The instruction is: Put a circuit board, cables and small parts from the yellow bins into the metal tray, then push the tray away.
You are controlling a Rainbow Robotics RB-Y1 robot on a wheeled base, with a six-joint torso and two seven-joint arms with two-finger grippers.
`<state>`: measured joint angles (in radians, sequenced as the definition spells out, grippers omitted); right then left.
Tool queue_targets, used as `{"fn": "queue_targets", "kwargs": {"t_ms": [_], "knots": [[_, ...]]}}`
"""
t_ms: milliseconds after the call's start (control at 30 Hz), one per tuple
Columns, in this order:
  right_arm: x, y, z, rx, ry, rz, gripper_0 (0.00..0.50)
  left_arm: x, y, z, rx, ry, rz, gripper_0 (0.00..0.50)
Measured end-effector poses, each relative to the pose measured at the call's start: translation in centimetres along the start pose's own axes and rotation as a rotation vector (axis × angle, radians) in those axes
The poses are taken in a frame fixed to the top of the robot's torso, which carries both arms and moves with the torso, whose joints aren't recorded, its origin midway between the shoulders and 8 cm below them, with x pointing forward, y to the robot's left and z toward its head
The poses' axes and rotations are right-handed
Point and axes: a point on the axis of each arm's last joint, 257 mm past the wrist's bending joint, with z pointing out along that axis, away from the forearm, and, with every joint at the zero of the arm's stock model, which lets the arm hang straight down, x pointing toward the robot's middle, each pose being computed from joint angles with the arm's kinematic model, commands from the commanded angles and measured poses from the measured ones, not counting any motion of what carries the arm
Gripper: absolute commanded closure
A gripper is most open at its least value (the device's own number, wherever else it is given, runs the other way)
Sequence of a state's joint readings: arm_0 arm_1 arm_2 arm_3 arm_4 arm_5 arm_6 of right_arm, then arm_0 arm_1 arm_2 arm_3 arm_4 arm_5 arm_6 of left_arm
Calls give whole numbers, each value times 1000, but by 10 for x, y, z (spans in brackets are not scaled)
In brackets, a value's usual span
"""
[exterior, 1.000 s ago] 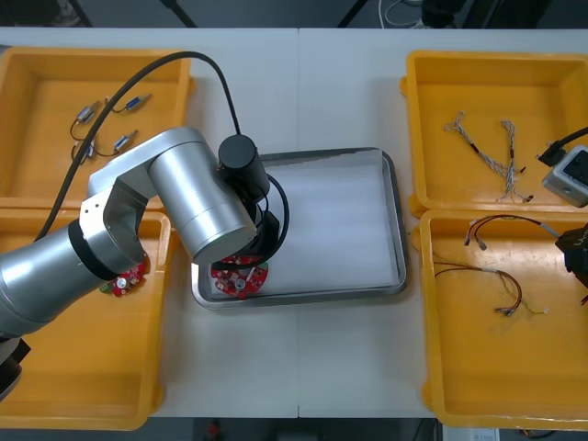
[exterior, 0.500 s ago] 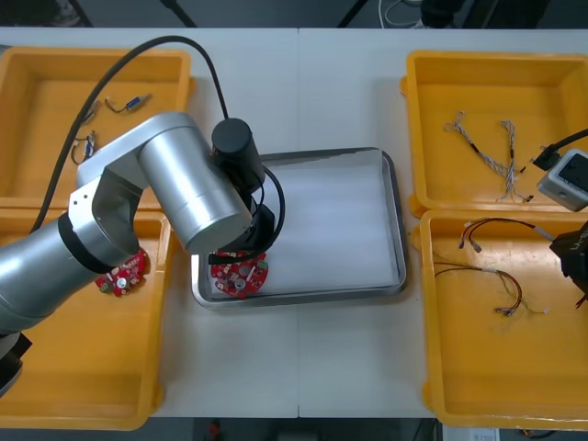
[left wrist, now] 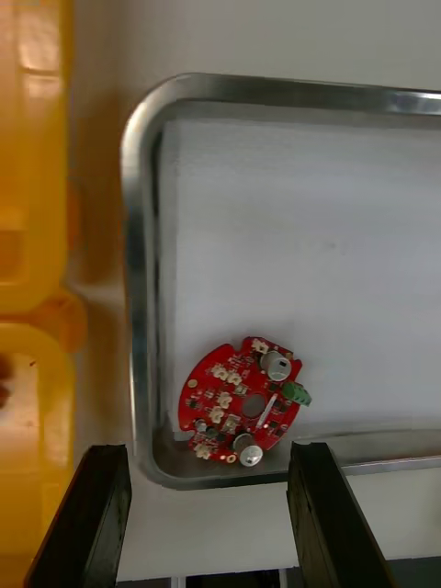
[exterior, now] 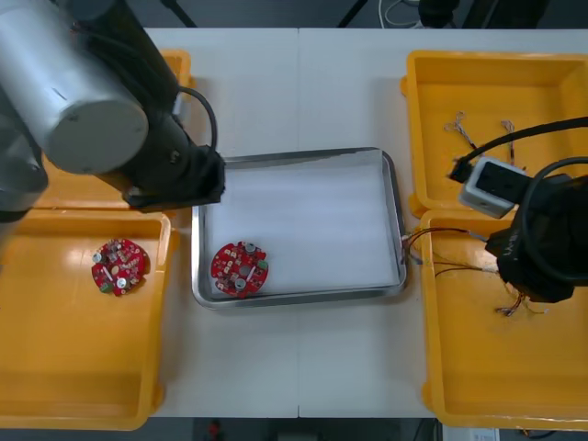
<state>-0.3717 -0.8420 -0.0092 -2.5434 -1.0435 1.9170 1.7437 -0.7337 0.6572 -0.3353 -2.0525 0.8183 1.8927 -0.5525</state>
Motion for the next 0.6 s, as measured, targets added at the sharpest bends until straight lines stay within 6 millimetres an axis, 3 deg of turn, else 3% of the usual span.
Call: {"fn": "queue_targets", "kwargs": {"t_ms": [267, 367, 600], "knots": [[-42, 15, 10, 22, 10, -210, 500, -42, 66, -32, -61, -41, -30, 0], [-52, 22, 17, 9, 28, -274, 500, -56, 89, -35, -84, -39, 22, 0], [-75, 31, 41, -51, 56, -307, 500, -97, 123, -24, -89, -81, 90, 0]]}}
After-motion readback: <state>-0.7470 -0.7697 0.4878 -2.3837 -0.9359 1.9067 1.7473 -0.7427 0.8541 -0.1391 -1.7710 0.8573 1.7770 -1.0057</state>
